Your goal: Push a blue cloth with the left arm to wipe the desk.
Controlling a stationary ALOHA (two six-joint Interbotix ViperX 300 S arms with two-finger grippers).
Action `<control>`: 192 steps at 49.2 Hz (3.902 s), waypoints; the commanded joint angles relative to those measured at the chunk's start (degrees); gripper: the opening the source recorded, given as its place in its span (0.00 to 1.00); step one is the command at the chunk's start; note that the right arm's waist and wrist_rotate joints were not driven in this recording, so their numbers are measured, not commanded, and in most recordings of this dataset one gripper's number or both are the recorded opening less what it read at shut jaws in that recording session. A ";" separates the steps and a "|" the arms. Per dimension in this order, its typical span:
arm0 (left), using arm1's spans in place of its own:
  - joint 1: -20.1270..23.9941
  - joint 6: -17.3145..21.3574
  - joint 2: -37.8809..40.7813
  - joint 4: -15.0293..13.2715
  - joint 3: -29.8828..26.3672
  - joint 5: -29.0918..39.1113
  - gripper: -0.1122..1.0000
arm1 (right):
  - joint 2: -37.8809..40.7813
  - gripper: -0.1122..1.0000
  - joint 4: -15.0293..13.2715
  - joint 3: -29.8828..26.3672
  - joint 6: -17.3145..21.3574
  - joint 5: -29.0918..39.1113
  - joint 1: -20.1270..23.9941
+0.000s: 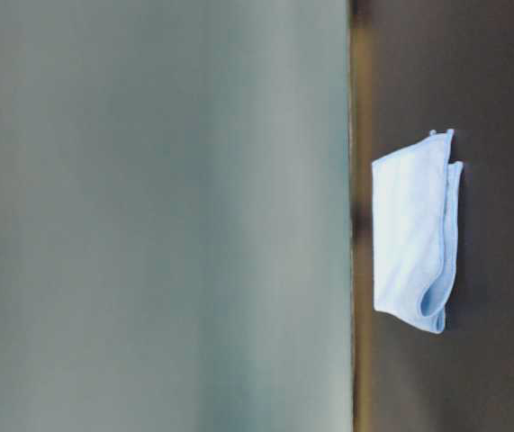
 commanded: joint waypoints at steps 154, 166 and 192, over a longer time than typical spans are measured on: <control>3.78 -2.55 55.20 2.37 -9.76 5.80 0.85 | -5.01 0.10 0.18 2.90 0.00 7.29 0.00; -6.59 -2.55 47.72 2.46 -4.22 5.89 0.85 | -5.19 0.10 0.18 2.90 0.00 6.94 -0.09; -19.25 -2.64 47.20 2.46 -2.55 5.89 0.85 | -5.80 0.10 0.18 3.08 0.00 5.89 0.00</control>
